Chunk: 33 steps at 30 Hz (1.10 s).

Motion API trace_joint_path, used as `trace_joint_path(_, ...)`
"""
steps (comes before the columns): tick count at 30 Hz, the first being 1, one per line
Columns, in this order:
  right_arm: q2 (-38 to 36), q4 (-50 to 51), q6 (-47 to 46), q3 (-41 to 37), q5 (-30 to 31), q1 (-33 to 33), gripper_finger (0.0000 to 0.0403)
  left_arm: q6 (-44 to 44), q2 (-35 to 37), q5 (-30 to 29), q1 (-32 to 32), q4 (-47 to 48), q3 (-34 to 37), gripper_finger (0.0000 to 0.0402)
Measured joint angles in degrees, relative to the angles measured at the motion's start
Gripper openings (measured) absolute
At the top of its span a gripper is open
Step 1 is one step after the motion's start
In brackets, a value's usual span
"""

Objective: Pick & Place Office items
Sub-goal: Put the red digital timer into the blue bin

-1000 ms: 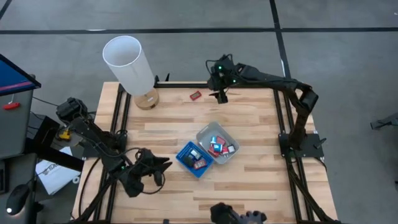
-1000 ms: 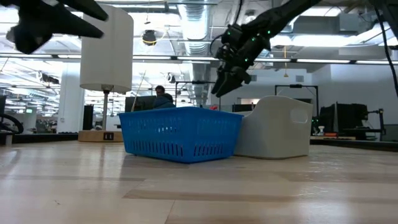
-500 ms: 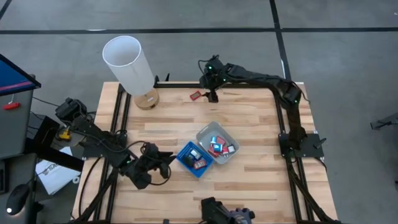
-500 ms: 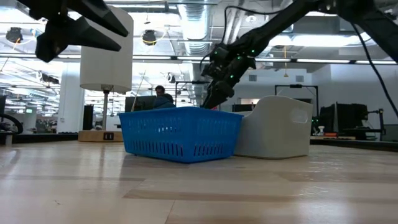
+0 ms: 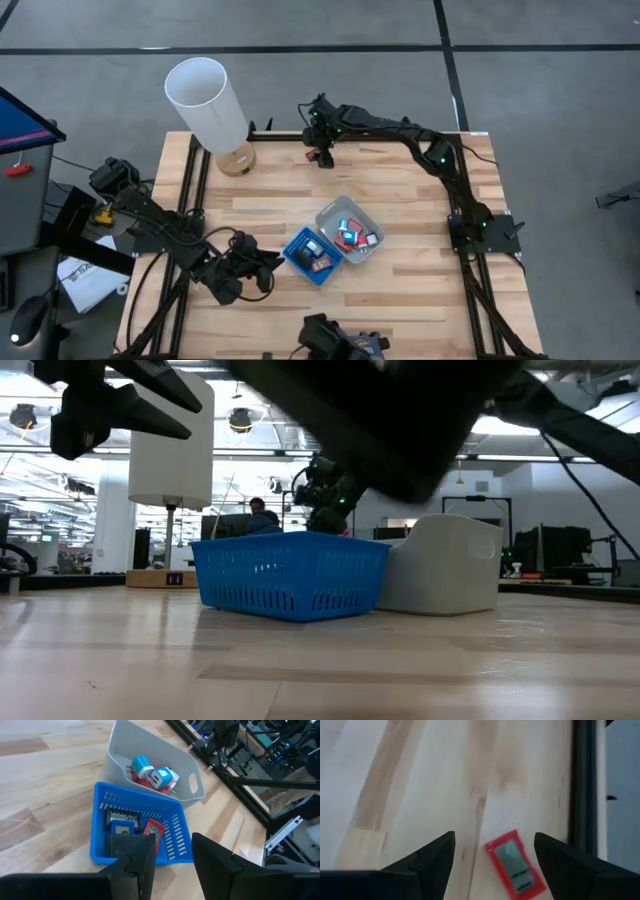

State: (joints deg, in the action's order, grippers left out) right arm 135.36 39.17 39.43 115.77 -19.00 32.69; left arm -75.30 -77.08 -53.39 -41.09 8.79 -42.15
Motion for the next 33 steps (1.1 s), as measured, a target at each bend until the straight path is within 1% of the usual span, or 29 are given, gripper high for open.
trace_joint_path(5,3.5,5.9,1.2,5.2,-0.4,0.8,0.0264,0.0,0.0,-0.1,-0.7,-0.3,0.0,0.0122)
trace_joint_path(10,5.4,8.9,1.0,9.3,-1.0,2.2,0.0264,0.0,0.0,-0.1,-0.9,-0.3,0.0,0.0122)
trace_joint_path(12,5.6,9.9,0.0,9.6,-2.3,2.6,0.0264,0.0,0.0,-0.1,-1.0,-0.5,0.0,0.0122)
trace_joint_path(16,5.7,9.9,-1.0,9.5,-2.6,2.8,0.0264,0.0,0.0,-0.1,-1.0,-1.5,0.0,0.0122)
trace_joint_path(20,5.7,10.5,-4.5,9.5,-5.4,3.8,0.0264,0.0,0.0,-0.1,-1.0,-1.5,0.0,0.0122)
trace_joint_path(24,5.7,10.4,-4.5,9.5,-5.9,4.7,0.0264,0.0,0.0,-0.1,-1.0,-1.9,0.0,0.0122)
trace_joint_path(29,5.7,10.5,-6.6,9.5,-8.4,5.9,0.0264,0.0,0.0,-0.1,-1.0,-2.7,0.0,0.0122)
trace_joint_path(33,5.4,12.9,-7.0,9.5,-8.7,6.6,0.0264,0.0,0.0,-0.1,-1.0,-3.2,0.0,0.0122)
